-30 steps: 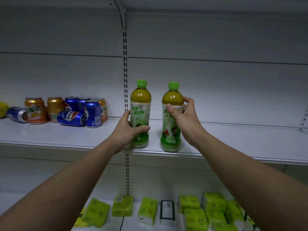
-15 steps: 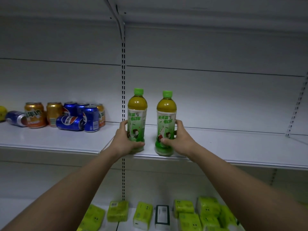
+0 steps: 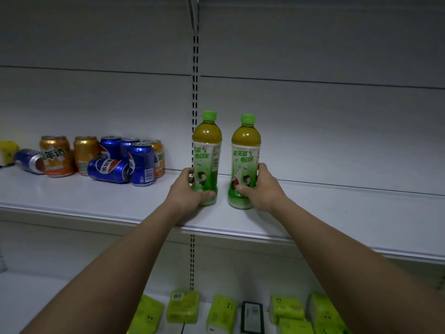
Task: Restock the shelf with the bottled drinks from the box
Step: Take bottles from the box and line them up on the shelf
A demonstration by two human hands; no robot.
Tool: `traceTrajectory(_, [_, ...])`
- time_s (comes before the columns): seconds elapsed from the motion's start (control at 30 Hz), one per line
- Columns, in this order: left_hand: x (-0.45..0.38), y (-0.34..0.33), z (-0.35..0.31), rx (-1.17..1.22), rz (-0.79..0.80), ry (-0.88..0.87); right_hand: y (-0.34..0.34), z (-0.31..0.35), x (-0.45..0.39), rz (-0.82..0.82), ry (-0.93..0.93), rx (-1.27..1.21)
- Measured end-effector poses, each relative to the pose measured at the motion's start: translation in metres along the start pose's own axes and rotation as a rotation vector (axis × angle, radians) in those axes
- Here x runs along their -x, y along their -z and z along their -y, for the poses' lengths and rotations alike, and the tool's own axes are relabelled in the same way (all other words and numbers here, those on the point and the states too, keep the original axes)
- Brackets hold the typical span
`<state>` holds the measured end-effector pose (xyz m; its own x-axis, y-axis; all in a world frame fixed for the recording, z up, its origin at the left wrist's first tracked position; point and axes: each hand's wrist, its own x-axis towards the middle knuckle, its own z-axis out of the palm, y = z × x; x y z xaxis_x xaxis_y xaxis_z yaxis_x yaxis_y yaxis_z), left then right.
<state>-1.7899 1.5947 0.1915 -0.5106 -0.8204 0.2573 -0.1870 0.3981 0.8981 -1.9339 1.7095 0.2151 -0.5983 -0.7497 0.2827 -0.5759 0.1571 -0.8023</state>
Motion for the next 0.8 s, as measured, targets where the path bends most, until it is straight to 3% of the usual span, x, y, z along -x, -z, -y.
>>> traceTrajectory(0.53, [-0.107, -0.029, 0.032, -0.117, -0.134, 0.002, -0.048, -0.025, -0.105, -0.093, 0.007, 0.06])
traceTrajectory(0.8, [-0.116, -0.037, 0.041, -0.181, -0.202, -0.058, -0.077, -0.041, -0.123, -0.186, 0.088, -0.065])
